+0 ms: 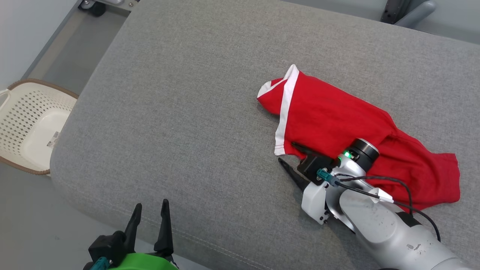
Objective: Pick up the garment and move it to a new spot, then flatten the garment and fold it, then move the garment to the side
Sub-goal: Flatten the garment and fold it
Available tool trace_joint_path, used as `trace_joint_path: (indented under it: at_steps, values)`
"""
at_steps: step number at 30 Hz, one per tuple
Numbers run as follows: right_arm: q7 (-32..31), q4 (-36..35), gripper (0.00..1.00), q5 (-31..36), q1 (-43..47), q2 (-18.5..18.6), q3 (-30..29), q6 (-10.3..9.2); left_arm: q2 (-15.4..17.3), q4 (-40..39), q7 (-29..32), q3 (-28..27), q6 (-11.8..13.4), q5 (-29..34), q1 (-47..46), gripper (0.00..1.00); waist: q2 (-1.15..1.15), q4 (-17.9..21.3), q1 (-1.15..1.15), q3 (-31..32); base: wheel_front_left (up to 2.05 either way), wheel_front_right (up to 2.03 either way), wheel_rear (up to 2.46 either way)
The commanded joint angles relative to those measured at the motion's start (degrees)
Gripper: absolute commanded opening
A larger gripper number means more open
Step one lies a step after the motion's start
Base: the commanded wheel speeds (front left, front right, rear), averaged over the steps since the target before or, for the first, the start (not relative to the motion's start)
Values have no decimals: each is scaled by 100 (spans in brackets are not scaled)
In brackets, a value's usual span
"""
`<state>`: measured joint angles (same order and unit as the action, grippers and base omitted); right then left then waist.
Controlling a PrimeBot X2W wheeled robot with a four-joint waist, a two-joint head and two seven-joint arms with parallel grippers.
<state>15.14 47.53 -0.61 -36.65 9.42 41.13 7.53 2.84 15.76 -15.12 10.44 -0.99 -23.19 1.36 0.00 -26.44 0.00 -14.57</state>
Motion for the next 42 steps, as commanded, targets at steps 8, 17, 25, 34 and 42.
trace_joint_path:
  at_steps: [8,17,25,34,42]
  values:
    - [-1,-82,0,97,182,-18,-323,-9,13,63,0,-8,16,-65,-76,100,0,66,0,5,0,0,0]
    - [0,-1066,0,-395,99,63,-1363,-9,14,40,1,-132,2,-1,-4,100,0,231,0,186,0,0,0]
    - [0,-915,0,-237,-556,763,-2339,-9,14,65,0,-79,-52,22,-39,100,0,248,0,229,0,0,0]
    - [-139,689,100,640,-1590,1763,-3754,-9,14,115,0,1,-146,76,-41,100,0,-80,0,118,0,0,0]
    - [-20,808,100,1341,-1332,1404,-4767,-10,15,176,0,-96,-140,193,98,100,0,189,0,350,0,0,0]
